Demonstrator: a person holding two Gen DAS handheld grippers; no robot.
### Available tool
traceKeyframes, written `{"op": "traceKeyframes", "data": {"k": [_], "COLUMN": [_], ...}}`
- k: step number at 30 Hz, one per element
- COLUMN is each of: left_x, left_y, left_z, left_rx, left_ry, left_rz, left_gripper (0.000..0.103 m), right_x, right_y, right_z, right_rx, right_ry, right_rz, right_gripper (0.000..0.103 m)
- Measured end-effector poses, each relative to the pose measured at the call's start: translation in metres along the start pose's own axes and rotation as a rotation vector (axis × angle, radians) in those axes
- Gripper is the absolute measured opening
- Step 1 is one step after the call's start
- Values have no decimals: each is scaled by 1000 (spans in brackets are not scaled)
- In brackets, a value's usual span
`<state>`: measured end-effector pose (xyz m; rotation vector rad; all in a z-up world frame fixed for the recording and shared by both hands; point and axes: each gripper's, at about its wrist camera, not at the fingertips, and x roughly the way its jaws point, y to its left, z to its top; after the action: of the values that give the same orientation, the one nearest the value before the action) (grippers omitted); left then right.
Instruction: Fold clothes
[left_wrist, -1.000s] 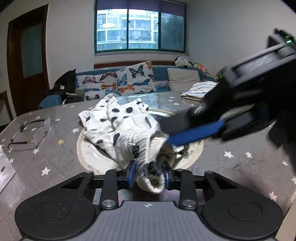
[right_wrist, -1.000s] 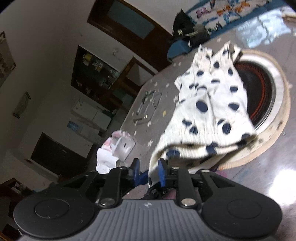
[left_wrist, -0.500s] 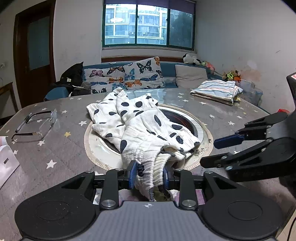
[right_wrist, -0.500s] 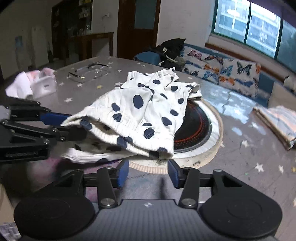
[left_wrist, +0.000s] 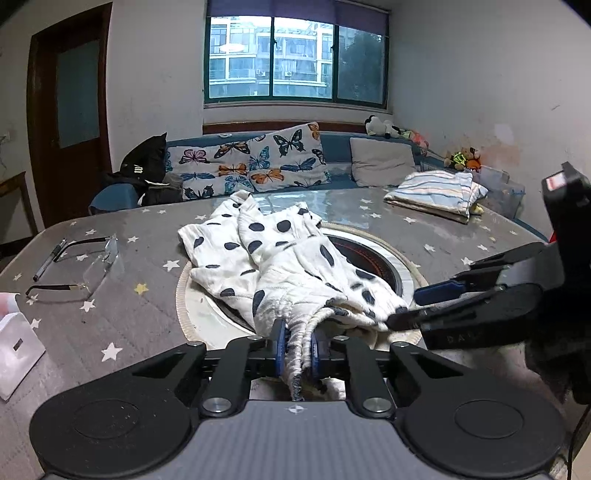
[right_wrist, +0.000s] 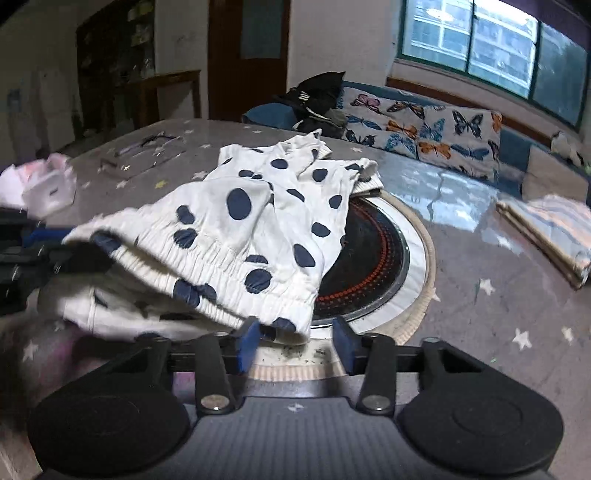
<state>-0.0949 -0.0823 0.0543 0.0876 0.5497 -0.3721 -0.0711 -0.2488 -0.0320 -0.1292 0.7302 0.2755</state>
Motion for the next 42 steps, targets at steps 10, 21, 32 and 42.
{"op": "traceKeyframes", "data": {"k": [10, 21, 32, 42], "left_x": [2, 7, 8, 2], "left_y": [-14, -28, -27, -41], "left_z": [-15, -28, -33, -29], "left_rx": [34, 115, 105, 179], "left_ry": [43, 62, 72, 27], "left_rz": [9, 48, 54, 71], "left_gripper": [38, 28, 35, 32], "right_x": [-10, -9, 7, -64], "right_y": [-11, -16, -28, -21], "right_z": [-2, -2, -9, 10], "right_rx": [70, 56, 149, 75], "right_ry": [-119, -95, -84, -293], "right_rz": [-48, -66, -21, -177], "right_gripper": [2, 6, 5, 3]}}
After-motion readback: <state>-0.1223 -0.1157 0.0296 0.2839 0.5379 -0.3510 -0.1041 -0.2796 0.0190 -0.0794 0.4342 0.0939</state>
